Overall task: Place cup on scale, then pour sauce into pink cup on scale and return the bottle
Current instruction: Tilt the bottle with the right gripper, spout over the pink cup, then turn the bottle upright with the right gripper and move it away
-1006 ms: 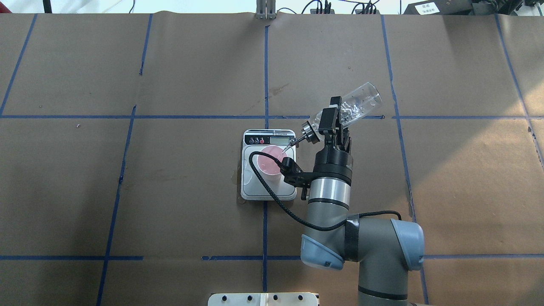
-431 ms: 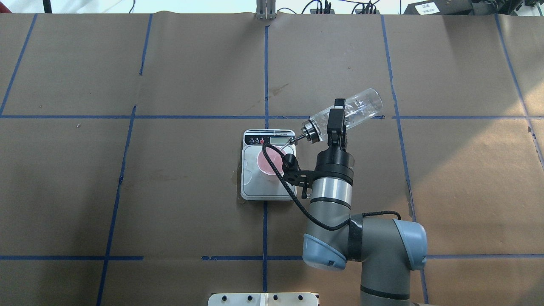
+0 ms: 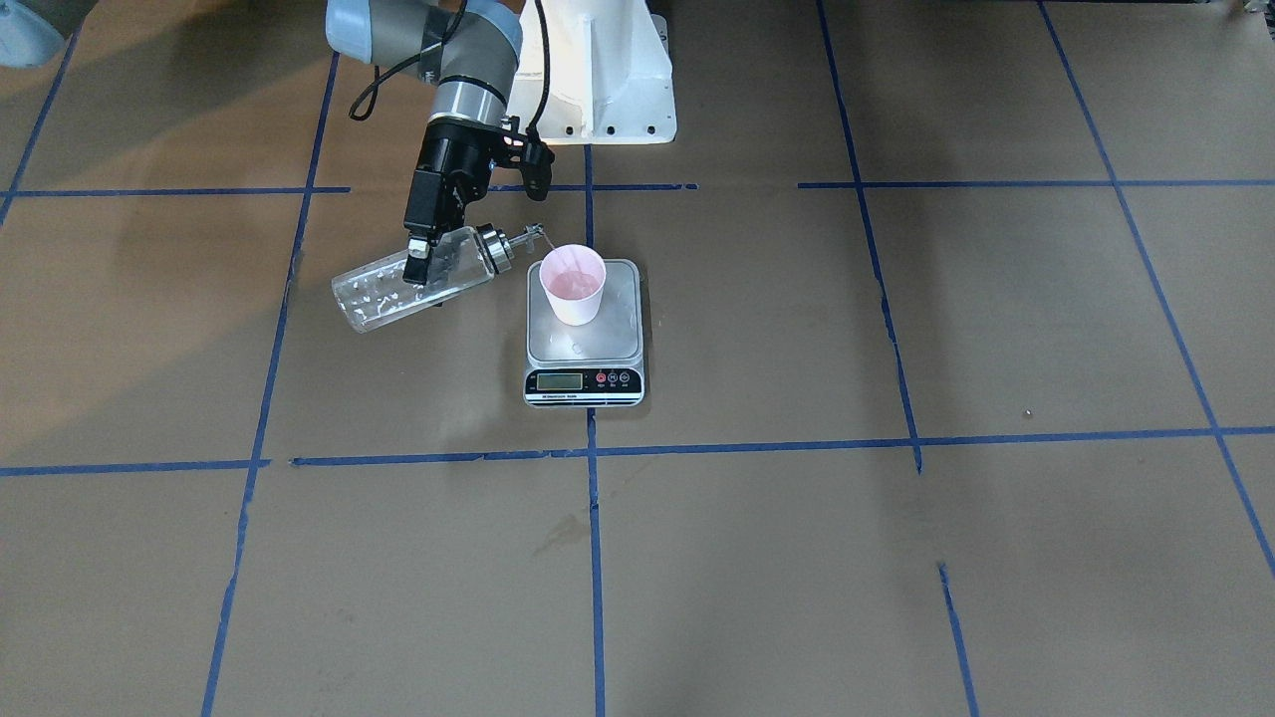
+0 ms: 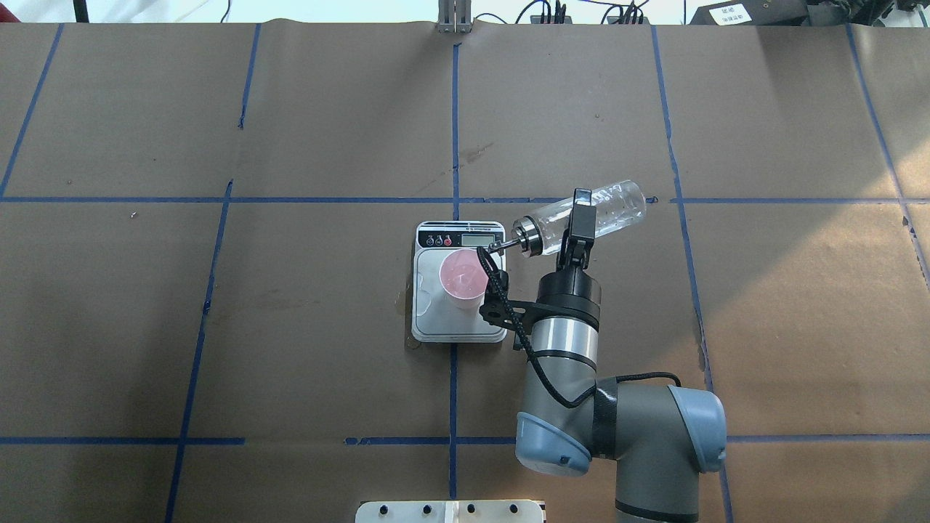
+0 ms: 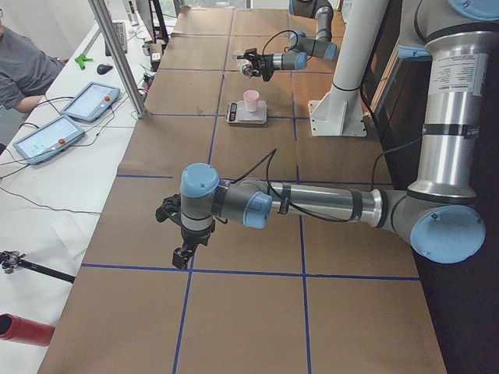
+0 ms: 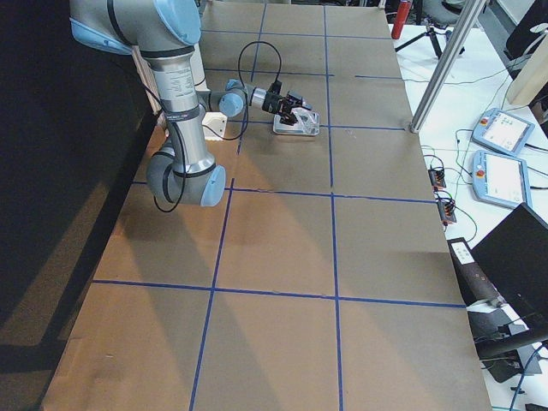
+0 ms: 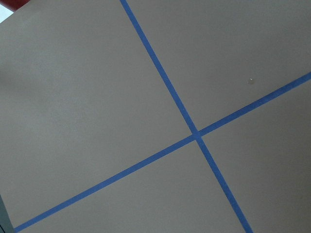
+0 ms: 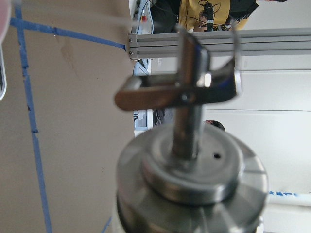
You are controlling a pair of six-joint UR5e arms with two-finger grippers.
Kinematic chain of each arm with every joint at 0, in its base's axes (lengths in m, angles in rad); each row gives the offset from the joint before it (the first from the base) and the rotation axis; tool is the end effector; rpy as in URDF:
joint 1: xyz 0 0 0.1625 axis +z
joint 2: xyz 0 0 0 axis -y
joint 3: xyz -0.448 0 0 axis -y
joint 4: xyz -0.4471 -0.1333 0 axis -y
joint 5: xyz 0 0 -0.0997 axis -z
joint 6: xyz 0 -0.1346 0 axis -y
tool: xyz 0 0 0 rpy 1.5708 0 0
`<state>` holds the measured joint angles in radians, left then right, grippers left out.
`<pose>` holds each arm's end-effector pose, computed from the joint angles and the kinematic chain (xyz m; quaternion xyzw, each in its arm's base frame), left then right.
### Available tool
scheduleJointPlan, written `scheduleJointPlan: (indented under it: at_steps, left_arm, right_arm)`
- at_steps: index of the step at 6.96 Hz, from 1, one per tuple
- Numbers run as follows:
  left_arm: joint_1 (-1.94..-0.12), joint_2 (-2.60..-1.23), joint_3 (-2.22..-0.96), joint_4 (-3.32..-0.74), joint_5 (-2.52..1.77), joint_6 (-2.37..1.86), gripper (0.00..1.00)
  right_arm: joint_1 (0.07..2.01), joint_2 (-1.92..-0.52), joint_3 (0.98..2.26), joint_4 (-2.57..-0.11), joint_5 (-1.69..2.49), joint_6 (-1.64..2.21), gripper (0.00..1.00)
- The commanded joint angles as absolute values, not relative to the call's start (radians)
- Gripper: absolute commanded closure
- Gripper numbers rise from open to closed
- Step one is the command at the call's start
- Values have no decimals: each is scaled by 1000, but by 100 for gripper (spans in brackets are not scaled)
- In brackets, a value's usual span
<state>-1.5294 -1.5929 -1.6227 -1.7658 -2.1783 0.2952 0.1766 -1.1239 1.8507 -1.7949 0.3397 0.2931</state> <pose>-0.0324 -0.5831 0.6574 0.1644 0.2778 0.1979 0.9255 -0.5811 -0.3680 0.2607 0.5528 0.2201 -0.2913 0.7491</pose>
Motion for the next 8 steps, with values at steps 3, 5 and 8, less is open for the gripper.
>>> scheduleJointPlan:
  at_steps: [3,5,8]
  left_arm:
    - [-1529,-1595,-1623,-1766,-2178,293,0]
    - [-1531,-1595,-1624,-1766,-2178,291,0]
    - [-1529,-1597,-1634,-1766,-2178,291,0]
  right_arm:
    - [190,-1135,1864,-1397,530,347,100]
    - [227,-1202,1935,-1371,634,646,100]
    - [349,-1311,1995,-1371,836,830,100]
